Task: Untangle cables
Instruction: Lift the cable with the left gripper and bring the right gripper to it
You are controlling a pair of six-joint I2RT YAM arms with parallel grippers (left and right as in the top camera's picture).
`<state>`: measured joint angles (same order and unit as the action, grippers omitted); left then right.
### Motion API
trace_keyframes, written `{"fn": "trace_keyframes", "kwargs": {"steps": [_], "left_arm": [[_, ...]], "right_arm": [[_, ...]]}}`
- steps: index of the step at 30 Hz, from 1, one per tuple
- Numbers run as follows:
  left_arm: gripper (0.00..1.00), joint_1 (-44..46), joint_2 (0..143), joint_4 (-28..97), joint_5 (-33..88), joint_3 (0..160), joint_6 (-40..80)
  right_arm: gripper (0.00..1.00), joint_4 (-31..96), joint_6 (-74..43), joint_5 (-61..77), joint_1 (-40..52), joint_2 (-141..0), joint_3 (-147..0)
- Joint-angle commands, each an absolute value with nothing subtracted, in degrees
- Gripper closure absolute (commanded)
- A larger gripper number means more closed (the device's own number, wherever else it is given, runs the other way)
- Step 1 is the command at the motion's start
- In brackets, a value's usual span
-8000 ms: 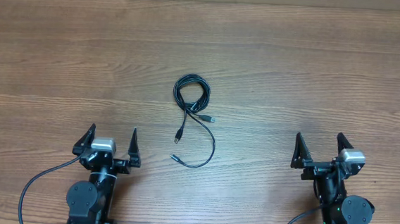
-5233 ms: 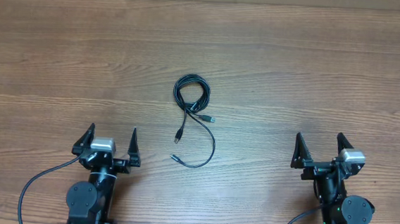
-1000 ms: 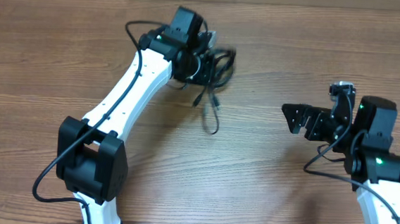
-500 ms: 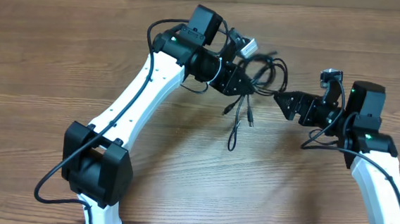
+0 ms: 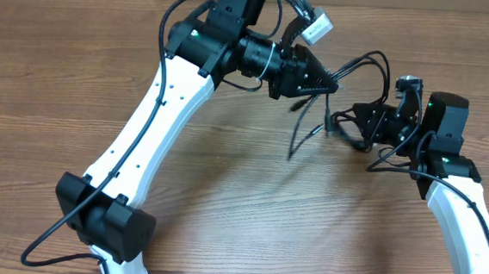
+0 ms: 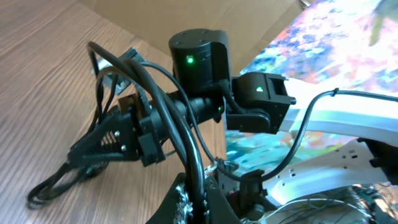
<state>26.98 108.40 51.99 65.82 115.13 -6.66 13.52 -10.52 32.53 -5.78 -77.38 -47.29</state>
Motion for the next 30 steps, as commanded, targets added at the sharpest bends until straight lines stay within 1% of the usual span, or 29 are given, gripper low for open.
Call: {"fn": "trace_keyframes", "kwargs": {"steps": [1,2,3,4,5,6,8,9,11,12,14,15,16,17,18,19,20,22,23,26,28,30], "left_arm": [[0.92,25.30,107.04,54.02,55.24,116.51,-6.79],[0.90,24.95,107.04,55.00,48.23,116.51,-5.02],[0.82,24.73,107.04,55.66,42.06,116.51,-2.98],[0.68,24.62,107.15,56.21,35.48,116.51,-0.34],[0.61,24.51,107.22,56.69,29.65,116.49,2.22],[0.60,24.49,107.28,56.97,25.26,116.46,4.14],[0.57,24.45,107.48,56.99,21.98,116.46,5.19],[0.56,24.43,107.48,56.97,22.09,116.46,5.19],[0.55,24.40,107.48,56.95,22.06,116.46,5.19],[0.54,24.40,107.48,56.99,22.06,116.46,5.21],[0.51,24.49,107.48,57.17,22.26,116.46,5.21],[0.51,24.60,107.50,57.28,22.57,116.46,5.21],[0.49,24.75,107.50,57.52,22.81,116.46,5.23],[0.48,24.88,107.50,57.84,23.00,116.46,5.21],[0.46,25.10,107.50,58.30,22.96,116.46,5.17],[0.45,25.17,107.50,58.81,22.92,116.44,5.17],[0.44,25.26,107.53,59.51,22.94,116.44,5.15],[0.42,25.26,107.53,61.23,22.79,116.40,5.13],[0.42,25.26,107.55,62.54,22.20,116.40,5.13],[0.41,25.28,107.68,66.89,19.70,116.29,5.13],[0.41,25.30,108.01,70.00,18.09,115.85,5.15],[0.41,25.28,108.33,71.96,16.99,114.80,5.13]], "right_arm": [[0.96,14.90,-13.76,30.28,-5.41,-77.23,-48.93],[0.96,16.12,-13.72,32.82,-5.32,-77.23,-48.93],[0.96,17.12,-13.54,36.25,-5.23,-77.23,-48.93],[0.96,18.04,-13.10,41.21,-4.99,-77.23,-48.93],[0.96,18.33,-12.60,46.87,-4.62,-77.23,-48.93],[0.96,17.72,-11.57,53.28,-4.21,-77.23,-48.93],[0.95,12.84,-11.68,65.80,-3.31,-77.21,-48.93],[0.95,10.55,-12.29,68.49,-3.03,-77.21,-48.93],[0.94,2.57,-17.54,71.66,-2.28,-77.21,-48.95],[0.91,-0.89,-20.32,71.61,-2.07,-77.21,-48.95],[0.64,-7.73,-24.64,70.46,-1.58,-77.21,-48.95],[0.65,-8.99,-25.43,69.56,-1.54,-77.21,-48.95],[0.71,-9.93,-26.00,67.77,-1.54,-77.21,-48.95],[0.71,-9.58,-26.39,65.39,-1.56,-77.21,-48.93],[0.55,-7.94,-27.14,62.50,-1.56,-77.21,-48.93],[0.48,-5.58,-27.49,59.59,-1.54,-77.23,-48.93],[0.46,-2.42,-27.44,56.58,-1.56,-77.23,-48.93],[0.45,5.10,-27.40,48.97,-1.56,-77.23,-48.93],[0.44,10.39,-26.68,43.13,-1.56,-77.23,-48.93],[0.43,20.93,-22.79,31.70,-1.54,-77.23,-48.93],[0.39,26.09,-17.93,28.93,-1.54,-77.21,-48.93],[0.38,30.09,-14.04,28.95,-1.54,-77.21,-48.93]]}}
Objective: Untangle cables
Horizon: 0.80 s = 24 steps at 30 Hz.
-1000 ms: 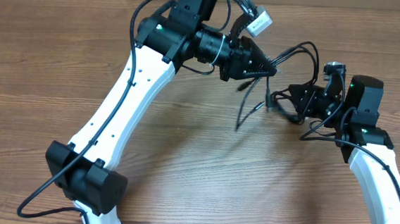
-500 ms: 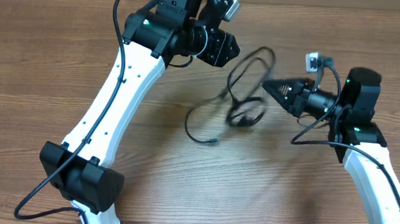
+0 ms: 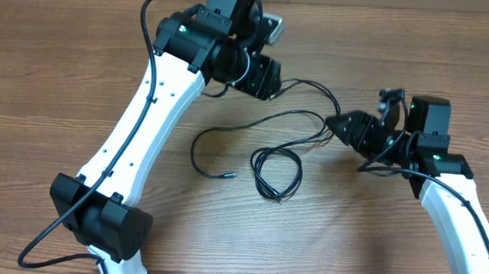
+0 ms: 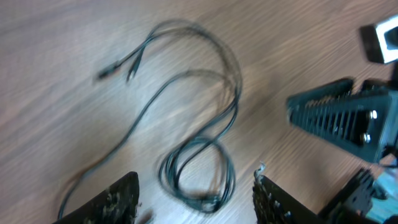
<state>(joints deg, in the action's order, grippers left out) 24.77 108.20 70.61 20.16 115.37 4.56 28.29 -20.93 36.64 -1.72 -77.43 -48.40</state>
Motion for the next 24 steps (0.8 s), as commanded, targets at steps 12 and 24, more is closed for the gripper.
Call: {"fn": "trace_keyframes", "kwargs": {"steps": [12,24], "left_arm": [[0.27,26.70,108.44,65.76,16.51,95.31,2.85],[0.28,36.82,108.44,44.75,8.25,81.21,-7.07]], "right_arm": [[0.36,46.17,-11.42,28.91,-1.54,-77.21,-48.93],[0.39,45.87,-11.53,20.16,9.69,-77.49,-47.83]]}}
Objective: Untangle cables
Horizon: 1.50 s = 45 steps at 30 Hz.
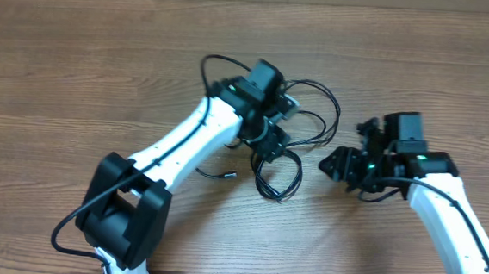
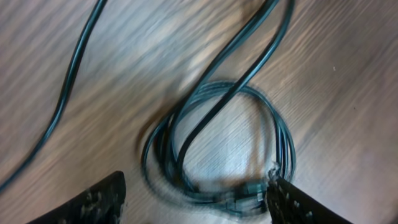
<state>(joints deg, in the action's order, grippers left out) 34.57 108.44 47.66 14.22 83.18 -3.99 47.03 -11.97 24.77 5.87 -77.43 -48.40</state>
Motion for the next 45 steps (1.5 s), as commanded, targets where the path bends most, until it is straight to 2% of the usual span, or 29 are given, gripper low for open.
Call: {"fn": "trace_keyframes", "kwargs": {"steps": [1,6,13,20,29,30,32,33,35,41,45], "left_arm": [[0.28,37.30,108.44,43.24,6.83,80.62,-7.07],[0.29,38.06,108.47,36.73,3.84,77.60,-7.05],[0.26,37.89,108.49,31.92,3.86,75.90,-7.09],[0.27,37.91,110.32,30.15,4.54,74.65,-7.05],[0.47,37.91,115.98,27.11,4.54,74.65,-7.03],[0.53,37.91,116.44,26.76,4.51,74.65,-7.05],[0.77,37.91,116.64,26.17,4.51,74.67,-7.05],[0.85,37.91,116.60,25.78,4.51,74.74,-7.03],[0.94,37.89,116.44,25.45,4.49,75.42,-7.01],[0.96,37.71,116.44,26.87,4.54,78.96,-5.87],[0.96,36.73,116.40,33.58,5.21,85.89,-3.07]], "right_arm": [[0.42,45.21,-11.92,18.22,11.05,-77.62,-47.68],[0.44,41.52,-17.65,13.69,15.59,-78.83,-47.09],[0.44,39.70,-28.86,13.82,16.40,-81.67,-47.09],[0.43,39.53,-30.46,14.24,16.40,-81.67,-47.09],[0.44,39.70,-30.46,15.70,16.40,-81.67,-47.09],[0.44,39.72,-30.46,15.70,16.40,-81.67,-47.09],[0.44,39.72,-30.46,15.70,16.40,-81.67,-47.09],[0.44,39.72,-30.46,15.70,16.40,-81.67,-47.09],[0.44,39.64,-30.46,15.70,16.40,-81.67,-47.09],[0.44,39.48,-30.46,16.19,16.40,-81.67,-47.09],[0.43,39.27,-30.41,16.56,16.40,-81.67,-47.09]]}}
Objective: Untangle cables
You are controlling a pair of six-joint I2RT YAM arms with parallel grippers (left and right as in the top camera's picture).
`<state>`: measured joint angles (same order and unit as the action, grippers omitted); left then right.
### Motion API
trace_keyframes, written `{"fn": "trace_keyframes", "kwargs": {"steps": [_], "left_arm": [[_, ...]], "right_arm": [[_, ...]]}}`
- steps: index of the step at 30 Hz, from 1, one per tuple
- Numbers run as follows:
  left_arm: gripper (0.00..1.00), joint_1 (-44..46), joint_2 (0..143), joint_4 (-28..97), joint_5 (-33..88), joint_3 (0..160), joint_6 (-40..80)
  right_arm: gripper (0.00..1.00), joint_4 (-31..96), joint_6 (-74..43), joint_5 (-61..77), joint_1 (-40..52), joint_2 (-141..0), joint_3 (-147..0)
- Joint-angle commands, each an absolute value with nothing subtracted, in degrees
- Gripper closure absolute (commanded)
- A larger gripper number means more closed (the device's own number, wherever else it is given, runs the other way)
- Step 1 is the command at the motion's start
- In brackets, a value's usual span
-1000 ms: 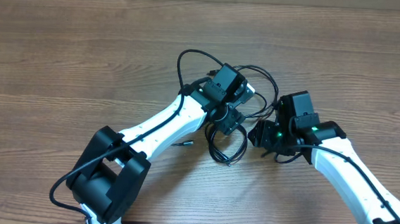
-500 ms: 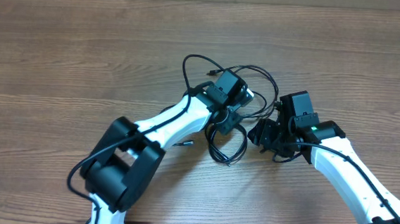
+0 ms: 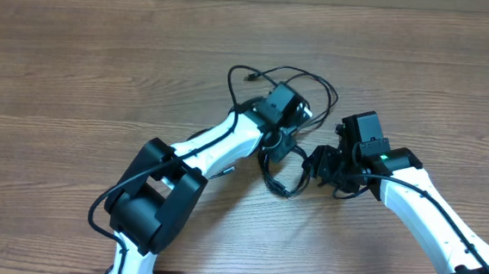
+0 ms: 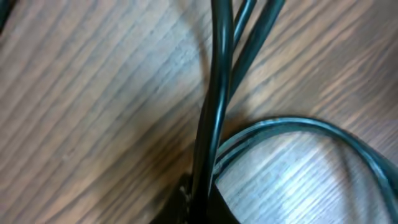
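Note:
Thin black cables [image 3: 319, 83] lie tangled mid-table, with wide loops at the back and a small coil [image 3: 283, 183] nearer the front. My left gripper [image 3: 276, 145] is down on the table at the coil's top. In the left wrist view it [image 4: 202, 204] is shut on one black cable strand [image 4: 214, 93] that runs up out of the fingers. The coil's turns [image 4: 298, 124] curve away to the right. My right gripper [image 3: 318, 164] sits just right of the coil, pointing left. Its jaws are too dark to read.
The wooden table [image 3: 74, 99] carries only the cables and the two arms. A loose cable end with a plug [image 3: 249, 77] lies at the back of the loops. The right arm's own wiring [image 3: 349, 183] hangs near its wrist.
My left gripper was open just above the coil; now it is lower, a little to the right, and shut on a strand at the coil's top. The right gripper has come closer to the coil.
At first both grippers held the cable bundle up in the air between them. Then the cables lay spread on the table with the left gripper open high above. It was later low over the small coil, and now it grips a strand there.

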<state>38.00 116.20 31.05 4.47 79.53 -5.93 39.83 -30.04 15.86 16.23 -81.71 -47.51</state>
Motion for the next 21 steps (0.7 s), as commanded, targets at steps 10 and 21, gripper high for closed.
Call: {"fn": "trace_keyframes", "kwargs": {"steps": [10,21], "left_arm": [[0.96,30.89,116.33,53.32,33.39,107.09,-2.39],[0.96,27.14,116.18,59.00,42.11,108.62,-3.27]], "right_arm": [[0.44,32.67,-30.44,15.05,16.38,-81.69,-47.09],[0.96,25.61,-30.46,4.64,16.38,-81.67,-47.09]]}}
